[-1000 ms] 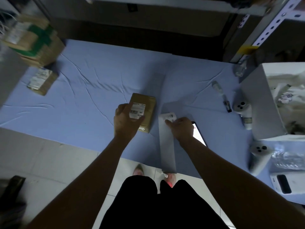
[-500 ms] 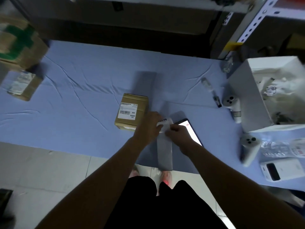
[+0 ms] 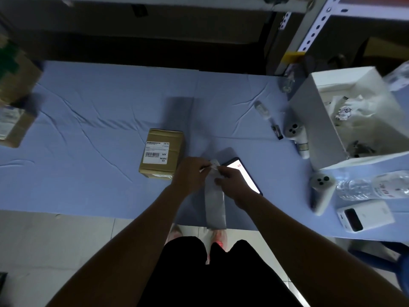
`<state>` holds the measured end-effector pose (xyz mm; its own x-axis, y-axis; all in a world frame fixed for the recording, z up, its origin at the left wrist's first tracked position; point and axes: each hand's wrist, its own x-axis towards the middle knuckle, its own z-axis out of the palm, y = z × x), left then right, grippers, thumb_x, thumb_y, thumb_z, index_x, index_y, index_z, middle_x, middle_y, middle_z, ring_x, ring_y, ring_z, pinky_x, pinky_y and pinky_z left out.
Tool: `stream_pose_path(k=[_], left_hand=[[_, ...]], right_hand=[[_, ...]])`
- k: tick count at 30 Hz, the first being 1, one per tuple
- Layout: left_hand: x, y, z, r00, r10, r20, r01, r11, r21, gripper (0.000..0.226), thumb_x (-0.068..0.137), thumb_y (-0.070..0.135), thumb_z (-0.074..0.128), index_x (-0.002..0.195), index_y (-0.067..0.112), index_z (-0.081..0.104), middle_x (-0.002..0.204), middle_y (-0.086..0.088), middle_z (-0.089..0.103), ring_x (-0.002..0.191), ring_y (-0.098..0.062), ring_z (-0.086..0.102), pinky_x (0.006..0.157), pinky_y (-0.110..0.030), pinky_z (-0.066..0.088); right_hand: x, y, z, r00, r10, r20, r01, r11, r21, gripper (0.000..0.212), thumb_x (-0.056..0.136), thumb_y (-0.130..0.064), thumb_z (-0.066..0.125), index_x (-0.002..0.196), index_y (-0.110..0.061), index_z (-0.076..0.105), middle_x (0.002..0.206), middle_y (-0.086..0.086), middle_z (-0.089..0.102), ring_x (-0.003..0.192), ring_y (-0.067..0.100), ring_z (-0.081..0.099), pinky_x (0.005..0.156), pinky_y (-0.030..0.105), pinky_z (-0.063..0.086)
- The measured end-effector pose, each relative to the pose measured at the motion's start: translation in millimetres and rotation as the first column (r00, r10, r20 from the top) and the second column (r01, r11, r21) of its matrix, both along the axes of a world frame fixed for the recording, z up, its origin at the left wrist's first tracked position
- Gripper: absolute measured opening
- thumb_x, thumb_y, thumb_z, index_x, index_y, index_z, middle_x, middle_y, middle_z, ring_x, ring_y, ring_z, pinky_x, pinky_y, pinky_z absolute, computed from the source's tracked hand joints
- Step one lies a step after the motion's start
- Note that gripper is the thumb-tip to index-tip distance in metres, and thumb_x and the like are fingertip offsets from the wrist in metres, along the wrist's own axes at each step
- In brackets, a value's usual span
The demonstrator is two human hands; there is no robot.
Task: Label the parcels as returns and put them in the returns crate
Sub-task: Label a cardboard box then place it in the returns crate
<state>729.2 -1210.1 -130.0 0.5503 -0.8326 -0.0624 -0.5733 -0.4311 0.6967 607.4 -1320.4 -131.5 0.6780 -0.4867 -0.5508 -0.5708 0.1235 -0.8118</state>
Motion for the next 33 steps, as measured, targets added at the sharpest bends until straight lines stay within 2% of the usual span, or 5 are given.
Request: stream_pose_path(k=[4, 10, 20, 28, 33], left_hand=[[-2.0, -2.1, 1.3, 0.98, -0.134, 0.149, 0.122, 0.989, 0.087, 0.028, 0.089, 0.034, 0.054, 0.081, 0.014, 0.072, 0.078, -0.004, 0.069, 0.072, -0.024, 0.065, 0.07, -0.042, 0.052], [-5.0, -0.4, -2.8, 0.96, -0.128, 0.248, 0.119, 0.992, 0.05, 0.022, 0.088, 0.027, 0.055, 0.081, 0.015, 0.072, 0.08, -0.002, 0.07, 0.077, -0.027, 0.067, 0.069, -0.043, 0.049], [-7.3, -5.1, -0.4, 0.985, 0.132, -0.113, -0.129, 0.991, 0.033, 0.032, 0.083, 0.032, 0.059, 0.086, 0.008, 0.079, 0.081, -0.01, 0.073, 0.077, -0.023, 0.069, 0.073, -0.043, 0.054], [-9.6, -9.7, 2.0, 0.966, 0.246, -0.079, -0.241, 0.968, 0.072, 0.042, 0.08, 0.039, 0.047, 0.067, 0.006, 0.07, 0.064, -0.009, 0.064, 0.062, -0.024, 0.061, 0.062, -0.044, 0.049], [-10.0, -11.0, 5.8, 0.909, 0.404, -0.099, -0.411, 0.909, -0.07, 0.028, 0.087, 0.015, 0.057, 0.064, 0.0, 0.06, 0.063, -0.011, 0.057, 0.06, -0.026, 0.055, 0.059, -0.043, 0.047]], right_hand=[[0.9, -3.9, -4.7, 0.999, -0.032, 0.036, 0.031, 0.999, 0.025, 0.023, 0.09, 0.002, 0.062, 0.106, -0.01, 0.075, 0.095, 0.005, 0.073, 0.082, 0.01, 0.064, 0.072, 0.018, 0.051], [-2.8, -5.4, -10.3, 0.993, -0.071, 0.094, 0.069, 0.997, 0.023, 0.013, 0.094, -0.016, 0.067, 0.101, -0.009, 0.076, 0.093, 0.003, 0.075, 0.079, 0.004, 0.065, 0.077, 0.021, 0.05], [1.9, -4.4, -9.4, 0.994, -0.017, 0.105, 0.027, 0.995, -0.099, 0.01, 0.096, -0.019, 0.064, 0.095, -0.019, 0.074, 0.085, -0.008, 0.073, 0.072, -0.005, 0.063, 0.069, 0.012, 0.047], [7.2, 0.4, -8.1, 0.998, -0.03, 0.061, 0.037, 0.993, -0.115, 0.016, 0.096, -0.02, 0.064, 0.092, -0.009, 0.075, 0.069, -0.006, 0.066, 0.053, -0.004, 0.052, 0.056, 0.016, 0.041], [12.9, 3.9, -8.5, 0.999, -0.03, 0.017, 0.032, 0.986, -0.164, 0.023, 0.093, -0.021, 0.063, 0.08, -0.004, 0.069, 0.068, 0.009, 0.064, 0.059, 0.01, 0.051, 0.059, 0.027, 0.04]])
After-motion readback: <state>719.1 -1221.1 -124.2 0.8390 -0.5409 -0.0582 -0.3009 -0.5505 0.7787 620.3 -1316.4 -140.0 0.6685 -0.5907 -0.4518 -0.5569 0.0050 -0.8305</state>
